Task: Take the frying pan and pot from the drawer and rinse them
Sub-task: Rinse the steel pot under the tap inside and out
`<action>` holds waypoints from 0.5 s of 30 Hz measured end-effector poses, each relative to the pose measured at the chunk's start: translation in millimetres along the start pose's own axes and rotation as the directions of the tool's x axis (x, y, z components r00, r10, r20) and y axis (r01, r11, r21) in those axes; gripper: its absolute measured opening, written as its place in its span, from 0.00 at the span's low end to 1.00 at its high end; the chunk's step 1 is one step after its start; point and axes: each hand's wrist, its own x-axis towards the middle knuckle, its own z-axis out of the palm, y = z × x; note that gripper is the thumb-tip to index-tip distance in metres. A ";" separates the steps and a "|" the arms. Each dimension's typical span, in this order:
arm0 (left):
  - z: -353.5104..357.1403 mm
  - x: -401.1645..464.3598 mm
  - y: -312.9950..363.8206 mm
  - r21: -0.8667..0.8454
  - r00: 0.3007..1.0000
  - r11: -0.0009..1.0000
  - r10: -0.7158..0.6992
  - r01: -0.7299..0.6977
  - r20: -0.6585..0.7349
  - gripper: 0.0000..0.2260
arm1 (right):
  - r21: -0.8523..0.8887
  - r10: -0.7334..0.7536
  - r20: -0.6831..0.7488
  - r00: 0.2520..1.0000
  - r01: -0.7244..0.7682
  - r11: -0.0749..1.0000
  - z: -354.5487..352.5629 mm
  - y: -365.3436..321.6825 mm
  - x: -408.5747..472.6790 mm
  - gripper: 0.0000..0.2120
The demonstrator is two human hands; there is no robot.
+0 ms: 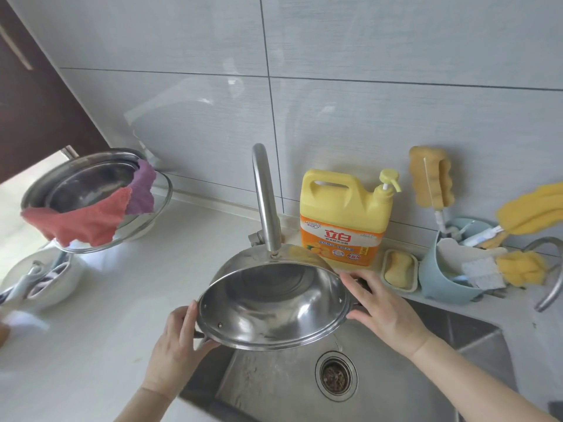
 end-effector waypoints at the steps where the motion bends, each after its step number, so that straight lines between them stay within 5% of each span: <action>1: 4.9 5.1 2.6 0.008 1.000 1.000 0.030 -0.030 0.000 0.37 | -0.012 0.021 -0.010 1.000 -0.021 1.000 -5.2 3.5 -7.0 0.56; 10: 39.6 45.4 55.6 0.050 0.964 0.966 0.258 -0.255 -0.067 0.36 | -0.037 0.260 -0.014 0.966 -0.260 0.965 -53.6 18.7 -72.2 0.63; 15: 40.3 45.5 62.4 0.035 0.959 0.963 0.269 -0.267 -0.086 0.30 | -0.045 0.288 0.004 0.958 -0.288 0.957 -61.4 16.3 -78.1 0.67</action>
